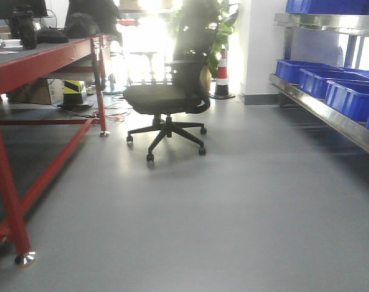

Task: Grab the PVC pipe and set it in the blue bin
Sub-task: 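Drive the base toward the shelving with blue bins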

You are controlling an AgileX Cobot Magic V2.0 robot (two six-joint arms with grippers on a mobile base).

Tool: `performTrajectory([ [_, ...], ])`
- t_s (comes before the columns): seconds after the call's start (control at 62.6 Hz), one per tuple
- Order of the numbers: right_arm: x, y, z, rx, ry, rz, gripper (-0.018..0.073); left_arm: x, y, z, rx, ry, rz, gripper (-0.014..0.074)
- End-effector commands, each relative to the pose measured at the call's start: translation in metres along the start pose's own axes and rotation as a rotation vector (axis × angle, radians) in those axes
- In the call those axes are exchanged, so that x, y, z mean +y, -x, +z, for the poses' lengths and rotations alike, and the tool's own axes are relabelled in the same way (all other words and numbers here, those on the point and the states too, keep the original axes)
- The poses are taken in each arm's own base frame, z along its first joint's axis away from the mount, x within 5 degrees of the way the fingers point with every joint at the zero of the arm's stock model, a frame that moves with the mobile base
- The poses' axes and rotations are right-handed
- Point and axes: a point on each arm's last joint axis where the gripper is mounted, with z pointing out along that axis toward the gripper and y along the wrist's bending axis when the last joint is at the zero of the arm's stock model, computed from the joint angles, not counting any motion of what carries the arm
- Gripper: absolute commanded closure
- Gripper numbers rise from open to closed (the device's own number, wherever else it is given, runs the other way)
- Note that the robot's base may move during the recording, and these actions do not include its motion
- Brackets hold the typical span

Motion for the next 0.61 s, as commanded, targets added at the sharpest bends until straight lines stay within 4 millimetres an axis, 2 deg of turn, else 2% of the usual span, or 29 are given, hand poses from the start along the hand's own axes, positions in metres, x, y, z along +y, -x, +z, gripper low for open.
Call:
performTrajectory([
  [0.0,0.0002,0.0029,-0.0006,-0.032,0.002,-0.012,0.0727,-0.0001,0.0034,-0.0021,-0.03,0.001,-0.004,0.0707],
  [0.591,0.0002,0.0028,0.0004,-0.03,0.002,-0.012,0.0727,0.0002,0.0036,0.0008,-0.035,0.003,-0.005,0.0707],
])
